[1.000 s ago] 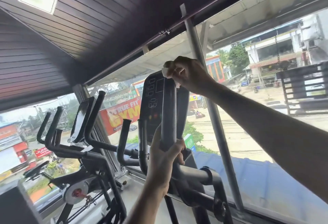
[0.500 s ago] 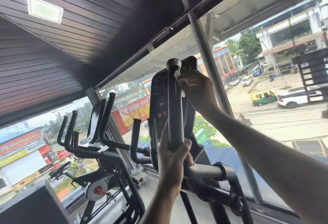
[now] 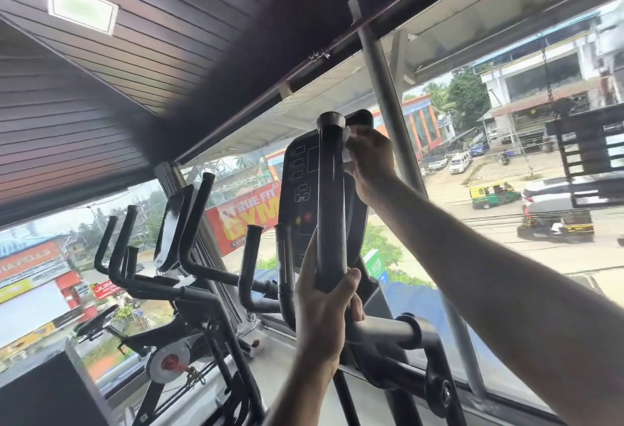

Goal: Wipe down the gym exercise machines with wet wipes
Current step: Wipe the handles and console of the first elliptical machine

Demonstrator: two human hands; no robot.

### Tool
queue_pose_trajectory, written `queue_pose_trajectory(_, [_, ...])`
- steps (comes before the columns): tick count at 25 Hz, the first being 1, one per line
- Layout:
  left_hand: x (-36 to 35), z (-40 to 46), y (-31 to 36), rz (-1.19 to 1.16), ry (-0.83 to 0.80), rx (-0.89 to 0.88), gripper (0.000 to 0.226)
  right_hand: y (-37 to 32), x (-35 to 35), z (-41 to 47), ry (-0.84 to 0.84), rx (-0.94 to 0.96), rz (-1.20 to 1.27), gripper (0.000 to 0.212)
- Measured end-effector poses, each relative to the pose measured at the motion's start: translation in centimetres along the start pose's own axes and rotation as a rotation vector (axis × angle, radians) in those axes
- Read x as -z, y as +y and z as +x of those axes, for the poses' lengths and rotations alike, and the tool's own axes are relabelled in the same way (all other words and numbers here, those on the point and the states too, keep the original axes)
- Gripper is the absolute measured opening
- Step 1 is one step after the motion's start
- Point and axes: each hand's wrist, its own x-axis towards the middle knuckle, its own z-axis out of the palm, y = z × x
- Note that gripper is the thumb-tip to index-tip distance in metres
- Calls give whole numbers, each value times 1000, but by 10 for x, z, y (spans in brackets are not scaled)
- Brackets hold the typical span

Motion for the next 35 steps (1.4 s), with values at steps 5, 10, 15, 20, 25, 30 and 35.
queue_pose_trajectory(5, [0, -2, 1, -11, -33, -33, 60, 30, 37, -35, -302, -152, 271, 28])
queue_pose_trajectory(10, [0, 1, 2, 1, -20, -31, 55, 26, 29, -21, -248, -87, 196, 22])
queue_pose_trajectory(15, [2, -1, 2, -7, -26, -25, 64, 18, -8, 6, -225, -156, 368, 19])
queue_pose_trajectory(20, [1, 1, 0, -56, -48, -71, 66, 57, 25, -35, -550, -173, 425, 16])
queue_pose_trajectory(25, [-2, 2, 0, -84, -32, -60, 69, 24, -12, 2, -322, -70, 380, 20])
queue_pose_trajectory(30, [4, -10, -9, -123, -100, -43, 66, 38, -2, -30, -352, -136, 258, 10])
queue_pose_trajectory(35, [20, -29, -39, -43, -270, 21, 31, 9, 33, -41, -259, 164, -217, 14])
